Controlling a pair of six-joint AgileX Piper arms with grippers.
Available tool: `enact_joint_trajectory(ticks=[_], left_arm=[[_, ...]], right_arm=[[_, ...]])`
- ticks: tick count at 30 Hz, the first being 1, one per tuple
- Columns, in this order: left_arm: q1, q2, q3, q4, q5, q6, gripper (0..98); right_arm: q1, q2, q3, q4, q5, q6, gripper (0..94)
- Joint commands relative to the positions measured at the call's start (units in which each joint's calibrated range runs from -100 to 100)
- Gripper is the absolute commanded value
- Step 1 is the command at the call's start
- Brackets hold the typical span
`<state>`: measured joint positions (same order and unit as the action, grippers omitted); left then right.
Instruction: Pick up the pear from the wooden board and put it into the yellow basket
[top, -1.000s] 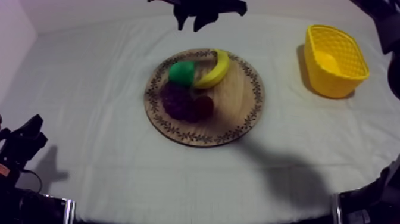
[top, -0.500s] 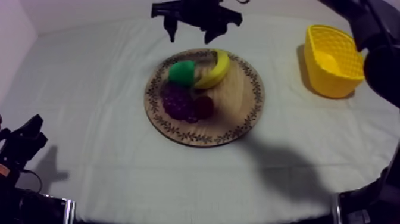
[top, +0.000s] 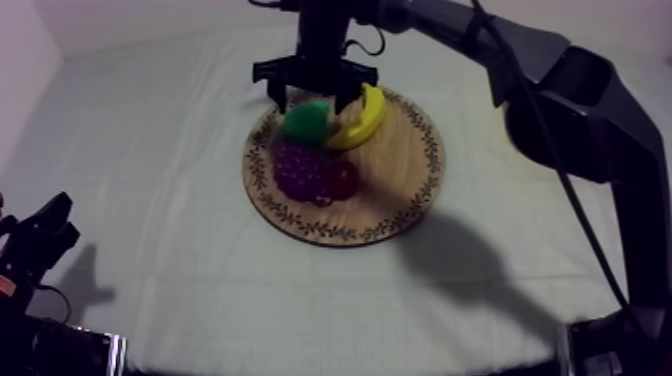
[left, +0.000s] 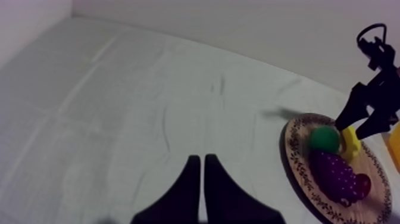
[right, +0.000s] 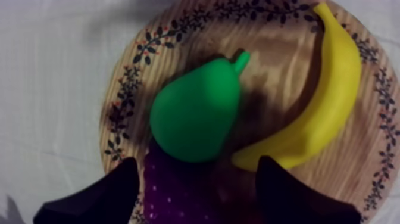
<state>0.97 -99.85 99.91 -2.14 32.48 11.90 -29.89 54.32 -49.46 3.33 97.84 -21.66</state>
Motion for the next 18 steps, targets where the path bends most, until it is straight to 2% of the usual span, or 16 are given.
enact_joint_trajectory(ticks=[1, 11, 18], left_arm=[[0.01, 0.02, -0.02, 0.01, 0.02, 0.0, 0.1], [0.01, 0.02, -0.02, 0.01, 0.02, 0.0, 0.1], [0.01, 0.02, -0.02, 0.01, 0.02, 0.0, 0.1]], right_arm=[[-0.02, 2.63, -1.96, -0.05, 0.15, 0.12, 59.4], [0.16, 10.58, -10.51, 0.03, 0.15, 0.4, 58.8], [0.29, 14.63, -15.19, 0.37, 0.15, 0.65, 51.5]])
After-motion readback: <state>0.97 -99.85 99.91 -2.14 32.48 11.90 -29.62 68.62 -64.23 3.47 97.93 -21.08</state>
